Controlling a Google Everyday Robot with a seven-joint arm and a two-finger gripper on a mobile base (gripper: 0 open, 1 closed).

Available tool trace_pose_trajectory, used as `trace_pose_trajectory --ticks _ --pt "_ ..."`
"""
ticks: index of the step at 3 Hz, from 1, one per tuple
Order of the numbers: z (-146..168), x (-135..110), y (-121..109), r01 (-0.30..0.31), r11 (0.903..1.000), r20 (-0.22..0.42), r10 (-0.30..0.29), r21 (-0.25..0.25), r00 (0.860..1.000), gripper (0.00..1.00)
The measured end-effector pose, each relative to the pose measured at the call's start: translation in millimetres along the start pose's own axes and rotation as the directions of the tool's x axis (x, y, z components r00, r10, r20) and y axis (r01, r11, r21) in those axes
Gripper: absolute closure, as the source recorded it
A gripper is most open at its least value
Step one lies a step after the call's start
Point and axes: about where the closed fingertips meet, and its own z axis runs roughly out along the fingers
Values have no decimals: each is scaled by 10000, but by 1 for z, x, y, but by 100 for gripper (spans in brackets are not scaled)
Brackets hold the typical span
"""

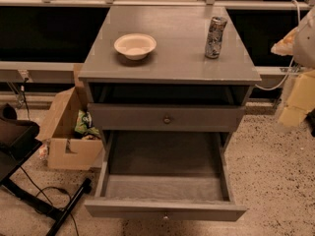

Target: Close middle drawer

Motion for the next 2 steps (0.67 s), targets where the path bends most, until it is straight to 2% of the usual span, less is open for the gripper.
trace_pose_trajectory --ticks 2 --pt "5 0 -2 -39 9999 -116 41 158 9999 0"
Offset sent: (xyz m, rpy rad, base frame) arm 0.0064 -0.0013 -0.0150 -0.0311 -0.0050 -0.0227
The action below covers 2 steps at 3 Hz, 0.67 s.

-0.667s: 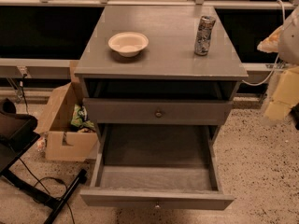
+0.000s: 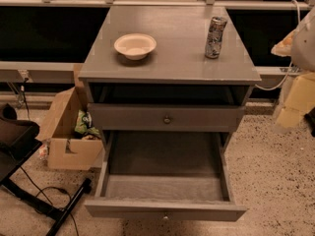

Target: Close middle drawer

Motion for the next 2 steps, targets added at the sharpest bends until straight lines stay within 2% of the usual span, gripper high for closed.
trace_pose_trajectory --ticks 1,2 --pt "36 8 15 -500 9986 288 505 -165 9983 0" --pt "100 30 44 -972 9943 593 998 -447 9932 0"
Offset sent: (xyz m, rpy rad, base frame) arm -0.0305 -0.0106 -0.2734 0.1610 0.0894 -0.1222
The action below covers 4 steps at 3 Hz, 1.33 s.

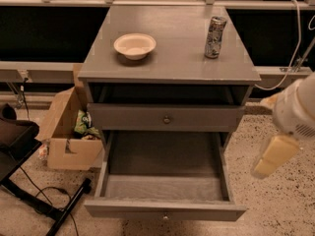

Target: Close middle drawer

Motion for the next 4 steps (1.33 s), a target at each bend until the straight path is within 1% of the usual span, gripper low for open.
trace_pose_trajectory --ticks 1,2,3,4 --pt "87 28 35 -344 9974 292 364 -638 9989 0" --pt "162 42 62 -518 9932 557 578 -1043 9968 0" --pt "220 47 76 -661 9911 843 761 -1159 9935 0" --pt "226 46 73 -704 9924 969 802 -1009 9921 0"
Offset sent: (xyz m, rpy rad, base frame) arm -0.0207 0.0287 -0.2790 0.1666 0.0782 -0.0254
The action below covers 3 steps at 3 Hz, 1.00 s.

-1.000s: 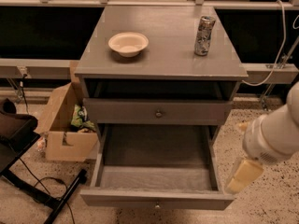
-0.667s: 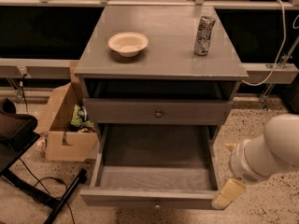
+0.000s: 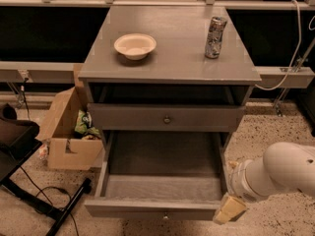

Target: Close middle drawer

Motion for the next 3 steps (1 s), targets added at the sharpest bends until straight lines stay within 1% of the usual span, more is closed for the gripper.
trace_pose_trajectory --ticks 1,2,3 --pt "2 -2 2 102 9999 -80 -102 88 9999 0" --pt "35 19 25 -328 9990 44 329 -305 9994 15" --pt "98 56 59 -975 9904 246 1003 -977 9946 38"
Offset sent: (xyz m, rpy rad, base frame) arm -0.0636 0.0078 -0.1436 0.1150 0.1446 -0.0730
